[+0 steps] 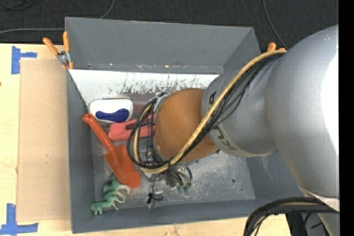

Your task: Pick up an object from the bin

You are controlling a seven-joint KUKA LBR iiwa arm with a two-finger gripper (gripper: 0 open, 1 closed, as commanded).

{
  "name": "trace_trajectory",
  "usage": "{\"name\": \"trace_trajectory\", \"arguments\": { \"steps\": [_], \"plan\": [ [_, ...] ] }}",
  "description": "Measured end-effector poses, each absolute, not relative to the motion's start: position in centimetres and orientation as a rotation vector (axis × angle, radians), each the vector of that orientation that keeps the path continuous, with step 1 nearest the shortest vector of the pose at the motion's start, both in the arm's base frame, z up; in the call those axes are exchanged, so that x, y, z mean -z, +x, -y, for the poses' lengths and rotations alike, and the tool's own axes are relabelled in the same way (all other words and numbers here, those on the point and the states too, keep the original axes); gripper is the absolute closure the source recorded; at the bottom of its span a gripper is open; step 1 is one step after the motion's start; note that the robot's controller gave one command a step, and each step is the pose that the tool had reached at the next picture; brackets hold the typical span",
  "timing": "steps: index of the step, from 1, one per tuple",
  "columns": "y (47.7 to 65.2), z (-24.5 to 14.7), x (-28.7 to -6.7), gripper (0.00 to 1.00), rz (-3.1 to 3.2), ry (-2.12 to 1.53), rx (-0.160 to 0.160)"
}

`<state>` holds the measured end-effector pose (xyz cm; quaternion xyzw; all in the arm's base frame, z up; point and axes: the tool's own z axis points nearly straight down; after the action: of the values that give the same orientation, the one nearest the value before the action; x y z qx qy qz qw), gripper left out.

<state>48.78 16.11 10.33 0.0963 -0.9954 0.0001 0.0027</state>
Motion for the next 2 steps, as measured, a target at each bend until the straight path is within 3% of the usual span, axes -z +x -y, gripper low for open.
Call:
{"name": "trace_trajectory", "arguments": {
  "steps": [1, 2],
  "plan": [
    [45.1, -16.3, -6.6, 0.00, 3.175, 0.300, 0.014],
    [54.3, -15.0, -7.2, 0.00, 3.130, 0.309, 0.003]
  ]
}}
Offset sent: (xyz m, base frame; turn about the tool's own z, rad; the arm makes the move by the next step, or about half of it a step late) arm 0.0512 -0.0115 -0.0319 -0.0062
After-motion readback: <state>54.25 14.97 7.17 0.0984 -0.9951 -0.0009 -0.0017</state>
